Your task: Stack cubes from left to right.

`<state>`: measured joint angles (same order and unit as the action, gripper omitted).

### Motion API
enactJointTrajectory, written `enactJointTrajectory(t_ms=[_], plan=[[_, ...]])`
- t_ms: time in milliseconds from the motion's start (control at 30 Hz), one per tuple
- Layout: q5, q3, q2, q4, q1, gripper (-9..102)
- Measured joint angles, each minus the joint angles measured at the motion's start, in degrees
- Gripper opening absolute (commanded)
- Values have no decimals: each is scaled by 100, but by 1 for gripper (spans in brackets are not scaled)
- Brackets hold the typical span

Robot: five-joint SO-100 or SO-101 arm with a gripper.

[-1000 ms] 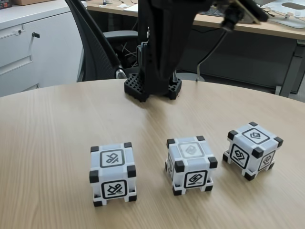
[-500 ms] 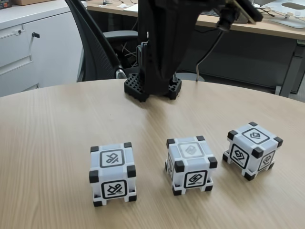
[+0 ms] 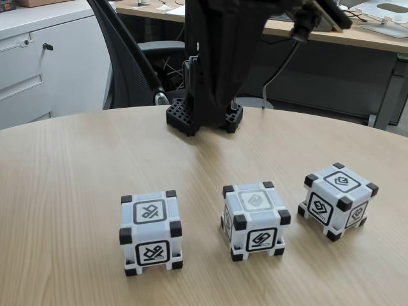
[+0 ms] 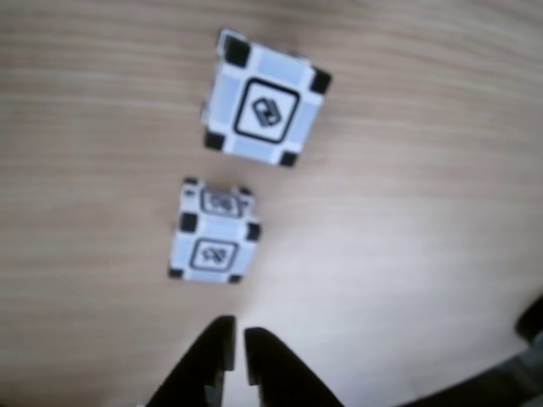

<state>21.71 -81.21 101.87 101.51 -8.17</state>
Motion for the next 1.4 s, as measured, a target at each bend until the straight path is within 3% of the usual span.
enactJointTrajectory(t_ms=[367,667,1033,1400], plan=[[26,0,0,0,18,0],[-703,0,0,0,132,0],[-1116,0,0,0,1951,0],[-1239,-18,-1099,-9,2426,0]])
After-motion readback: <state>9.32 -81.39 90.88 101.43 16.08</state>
